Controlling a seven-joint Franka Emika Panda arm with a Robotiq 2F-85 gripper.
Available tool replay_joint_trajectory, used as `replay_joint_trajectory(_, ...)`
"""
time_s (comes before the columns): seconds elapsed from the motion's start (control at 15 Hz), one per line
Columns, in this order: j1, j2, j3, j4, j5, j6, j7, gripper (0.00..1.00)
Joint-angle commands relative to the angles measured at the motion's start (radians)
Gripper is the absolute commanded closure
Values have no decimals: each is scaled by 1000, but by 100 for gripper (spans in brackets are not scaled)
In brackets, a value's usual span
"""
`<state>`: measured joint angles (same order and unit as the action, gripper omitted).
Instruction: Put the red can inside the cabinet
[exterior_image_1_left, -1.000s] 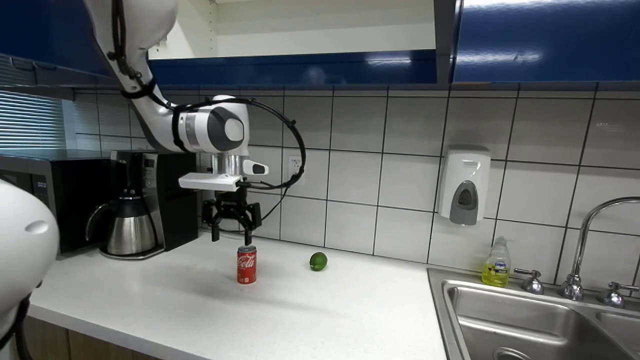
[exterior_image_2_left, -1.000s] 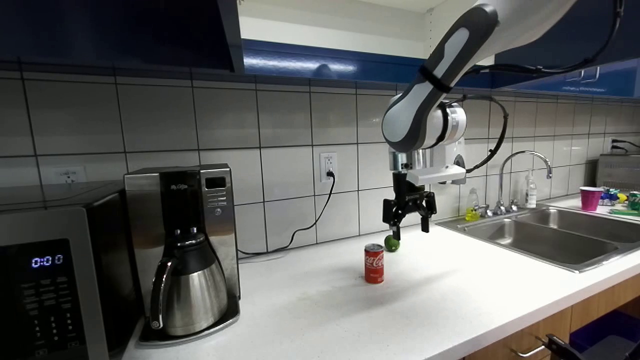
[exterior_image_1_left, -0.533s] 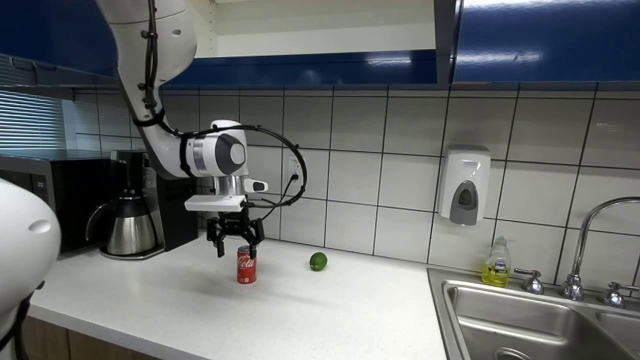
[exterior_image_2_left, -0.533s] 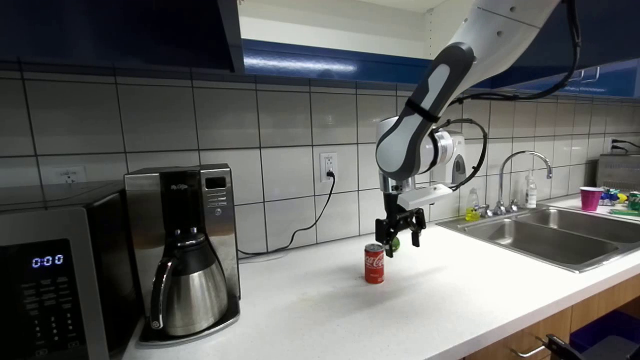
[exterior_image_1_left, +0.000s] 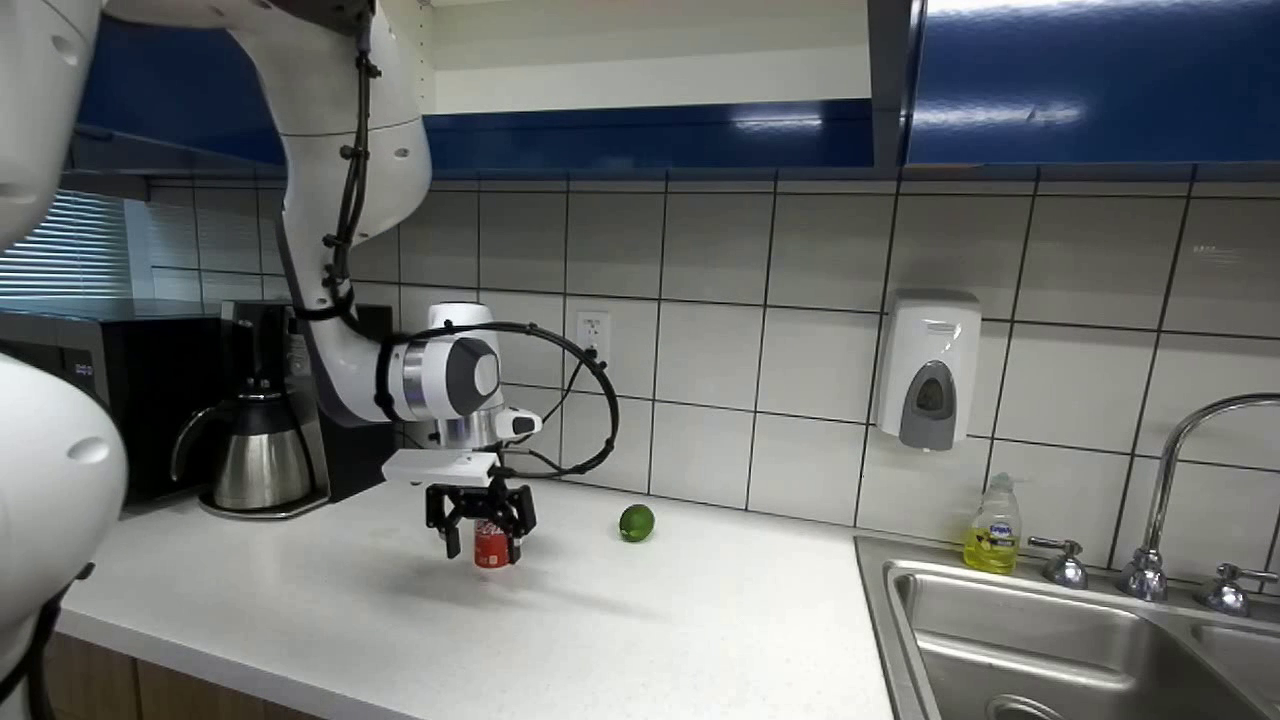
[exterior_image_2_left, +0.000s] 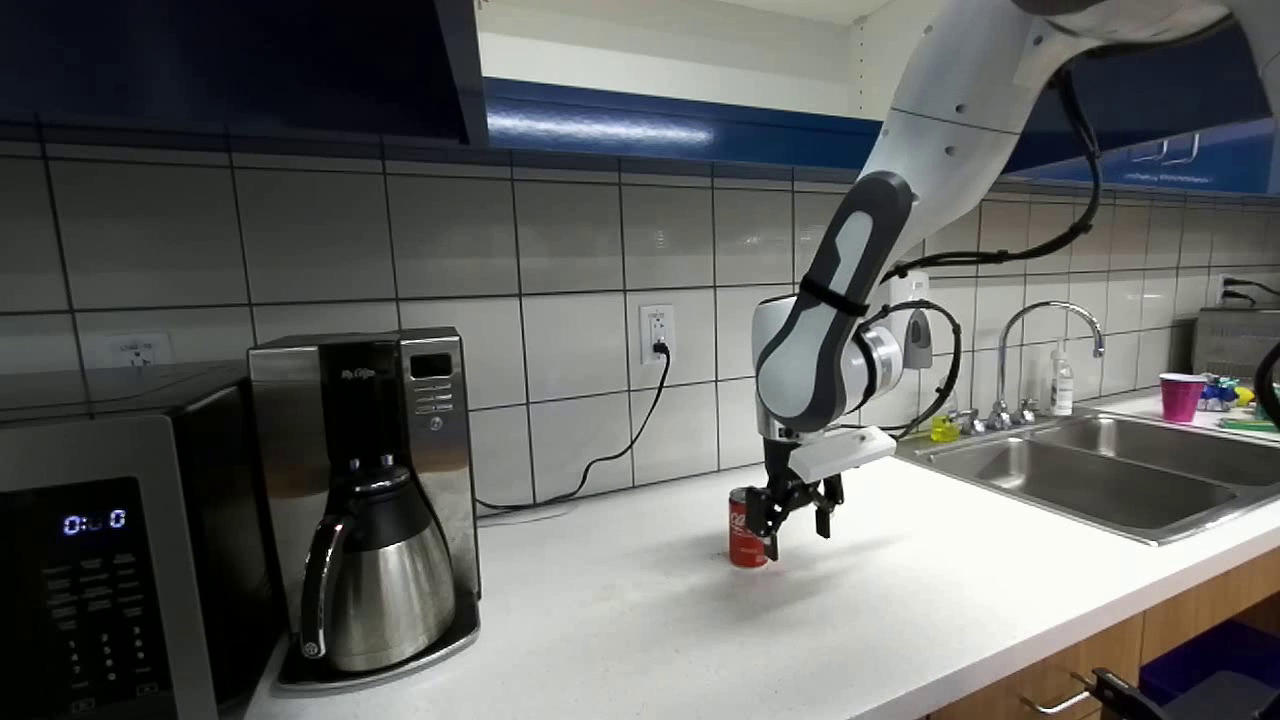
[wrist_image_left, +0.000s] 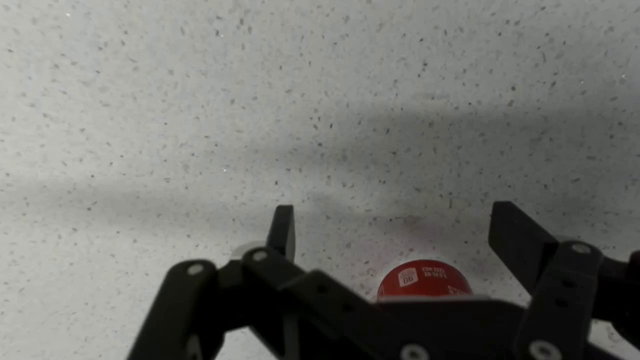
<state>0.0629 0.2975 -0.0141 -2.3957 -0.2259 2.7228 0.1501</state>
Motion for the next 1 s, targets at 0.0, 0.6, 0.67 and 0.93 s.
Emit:
replay_joint_trajectory(0.0, 58, 55, -53, 24, -40, 102, 68, 0)
replay_joint_trajectory(0.6, 202, 94, -182, 16, -15, 326, 102, 0)
replay_joint_trajectory(0.67, 217, 100, -195, 17, -12, 347, 101, 0)
replay_joint_trajectory(0.93, 272, 123, -238, 19, 10, 403, 84, 0)
